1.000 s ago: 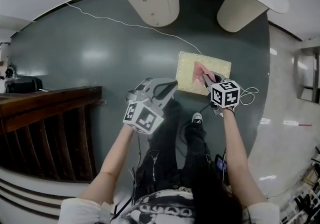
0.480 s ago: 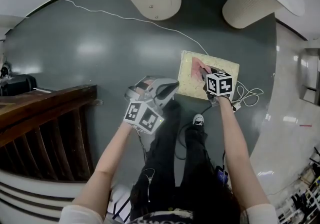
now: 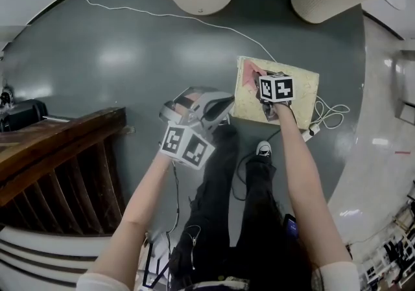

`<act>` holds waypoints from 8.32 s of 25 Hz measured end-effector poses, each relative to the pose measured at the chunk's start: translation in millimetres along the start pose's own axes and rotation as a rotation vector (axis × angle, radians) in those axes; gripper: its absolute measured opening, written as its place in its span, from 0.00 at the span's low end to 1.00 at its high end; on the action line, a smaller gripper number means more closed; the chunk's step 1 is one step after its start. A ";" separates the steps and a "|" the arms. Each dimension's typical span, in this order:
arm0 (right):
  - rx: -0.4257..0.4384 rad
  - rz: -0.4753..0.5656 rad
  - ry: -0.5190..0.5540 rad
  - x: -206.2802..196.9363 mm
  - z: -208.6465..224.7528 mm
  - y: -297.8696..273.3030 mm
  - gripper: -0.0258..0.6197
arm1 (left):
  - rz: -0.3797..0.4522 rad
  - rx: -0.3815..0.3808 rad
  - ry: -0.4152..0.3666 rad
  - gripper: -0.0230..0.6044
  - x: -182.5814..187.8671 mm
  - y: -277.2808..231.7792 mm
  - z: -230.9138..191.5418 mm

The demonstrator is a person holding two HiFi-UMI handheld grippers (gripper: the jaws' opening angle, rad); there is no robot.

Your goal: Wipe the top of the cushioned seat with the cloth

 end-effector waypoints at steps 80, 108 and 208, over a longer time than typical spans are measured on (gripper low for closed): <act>-0.102 -0.079 -0.055 -79.3 47.3 51.7 0.06 | -0.021 -0.114 0.077 0.05 -7.0 -19.1 52.8; -0.222 0.002 -0.179 -130.2 152.7 183.7 0.06 | 0.008 -0.202 0.045 0.05 52.4 -86.3 74.5; 0.039 0.323 -0.081 -101.9 9.4 496.4 0.06 | -0.001 0.001 0.101 0.05 325.5 -19.5 172.5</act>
Point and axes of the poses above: the fingertips, and each gripper's own axes: y backward along the fingers, z to its right, x out of its top, the point moved 6 cm from there along y, backward along the fingers, and after that the axes turned 7 degrees about z, right-handed, at the moved point
